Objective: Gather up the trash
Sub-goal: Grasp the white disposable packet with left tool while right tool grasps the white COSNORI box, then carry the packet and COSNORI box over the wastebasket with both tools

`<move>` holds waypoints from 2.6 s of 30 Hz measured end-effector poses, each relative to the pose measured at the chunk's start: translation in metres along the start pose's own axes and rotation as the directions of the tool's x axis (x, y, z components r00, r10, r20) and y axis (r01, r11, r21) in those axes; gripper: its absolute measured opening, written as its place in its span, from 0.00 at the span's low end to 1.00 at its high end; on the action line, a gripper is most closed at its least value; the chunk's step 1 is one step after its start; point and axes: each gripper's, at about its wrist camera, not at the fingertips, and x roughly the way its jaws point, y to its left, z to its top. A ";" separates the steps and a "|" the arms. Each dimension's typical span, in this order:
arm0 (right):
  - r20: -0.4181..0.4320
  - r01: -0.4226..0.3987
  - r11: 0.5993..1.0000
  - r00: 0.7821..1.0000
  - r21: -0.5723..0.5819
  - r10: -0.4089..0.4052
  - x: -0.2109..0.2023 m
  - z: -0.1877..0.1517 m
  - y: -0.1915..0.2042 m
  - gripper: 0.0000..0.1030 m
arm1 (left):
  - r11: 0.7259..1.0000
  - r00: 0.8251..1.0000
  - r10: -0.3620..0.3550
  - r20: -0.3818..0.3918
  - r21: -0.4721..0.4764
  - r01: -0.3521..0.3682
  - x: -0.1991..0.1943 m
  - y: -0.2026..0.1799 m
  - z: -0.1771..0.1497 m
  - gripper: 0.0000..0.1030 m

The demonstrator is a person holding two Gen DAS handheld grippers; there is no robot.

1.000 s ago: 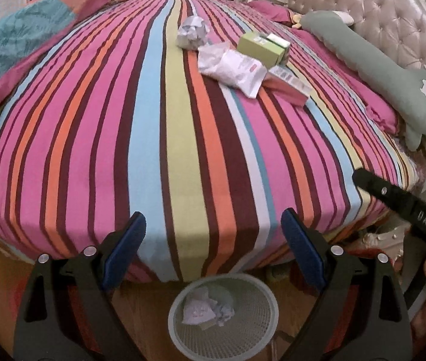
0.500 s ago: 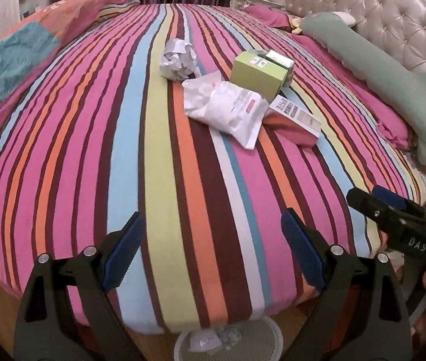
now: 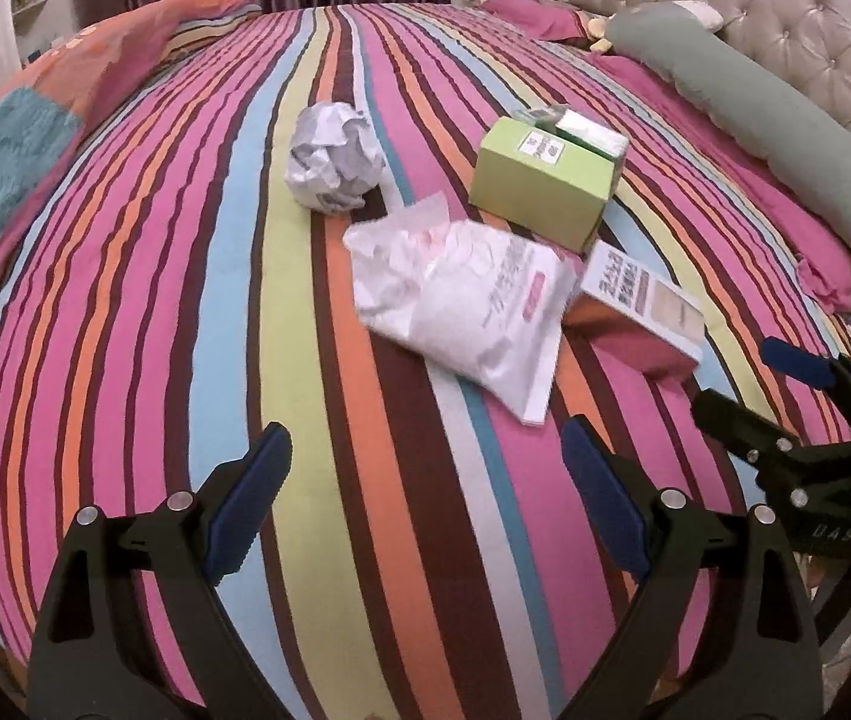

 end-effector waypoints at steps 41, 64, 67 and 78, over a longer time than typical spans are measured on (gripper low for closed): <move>-0.047 0.102 0.992 0.993 -0.081 -0.106 0.053 0.025 0.016 0.55 | 0.998 0.997 0.043 -0.057 0.044 -0.041 0.083 -0.017 0.058 0.71; -0.035 0.050 0.962 0.999 0.270 -0.042 0.006 -0.012 -0.023 0.50 | 0.995 0.996 -0.043 0.075 -0.086 0.049 -0.009 0.026 -0.008 0.58; -0.028 0.054 0.958 0.998 0.280 -0.048 -0.003 -0.018 -0.023 0.50 | 0.994 0.997 -0.038 0.071 -0.099 0.045 -0.019 0.033 -0.022 0.58; 0.002 0.005 0.940 1.000 0.342 -0.005 -0.035 -0.045 -0.021 0.50 | 0.994 0.996 -0.035 0.083 -0.104 0.044 -0.054 0.042 -0.065 0.58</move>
